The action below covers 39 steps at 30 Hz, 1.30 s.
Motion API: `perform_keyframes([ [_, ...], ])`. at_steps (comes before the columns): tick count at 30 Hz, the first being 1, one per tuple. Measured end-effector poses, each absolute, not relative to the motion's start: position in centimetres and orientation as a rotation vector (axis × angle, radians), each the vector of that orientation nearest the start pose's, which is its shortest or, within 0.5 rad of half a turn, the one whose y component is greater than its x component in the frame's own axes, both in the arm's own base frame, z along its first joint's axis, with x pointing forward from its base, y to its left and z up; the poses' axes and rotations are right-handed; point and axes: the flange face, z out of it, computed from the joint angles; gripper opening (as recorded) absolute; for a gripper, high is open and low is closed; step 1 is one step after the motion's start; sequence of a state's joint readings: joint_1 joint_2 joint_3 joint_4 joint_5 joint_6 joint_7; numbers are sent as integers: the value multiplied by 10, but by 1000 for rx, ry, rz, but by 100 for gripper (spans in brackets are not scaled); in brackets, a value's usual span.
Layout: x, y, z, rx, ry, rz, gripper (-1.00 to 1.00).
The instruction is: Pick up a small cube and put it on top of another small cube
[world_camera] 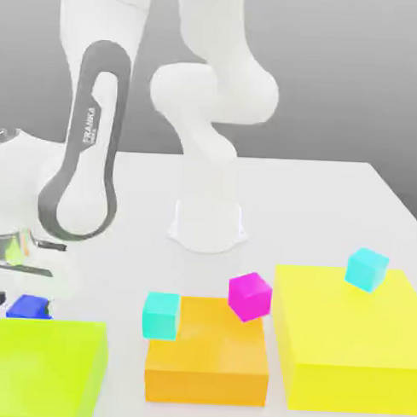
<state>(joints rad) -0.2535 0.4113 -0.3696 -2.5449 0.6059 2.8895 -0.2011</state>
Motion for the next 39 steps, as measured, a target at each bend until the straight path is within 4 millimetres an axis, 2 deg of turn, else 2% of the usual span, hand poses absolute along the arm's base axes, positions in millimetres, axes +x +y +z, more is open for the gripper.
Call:
perform_keyframes([
  [7,320,-293,131,-2770,1485,0,-100],
  [15,321,-293,188,-2770,1485,-2,-100],
  [18,342,-289,205,-2788,1368,-22,-100],
  [19,355,-280,210,-2809,1282,-27,-100],
  [23,406,-190,228,-2928,764,-7,-100],
  [26,432,-91,244,-2988,275,15,-100],
  [28,435,-29,258,-2993,-45,23,-100],
  [30,430,31,273,-2973,-367,26,-100],
  [31,424,55,280,-2957,-510,25,-100],
  [35,391,135,310,-2860,-1030,7,-100],
  [39,338,206,334,-2689,-1541,-16,-100],
])
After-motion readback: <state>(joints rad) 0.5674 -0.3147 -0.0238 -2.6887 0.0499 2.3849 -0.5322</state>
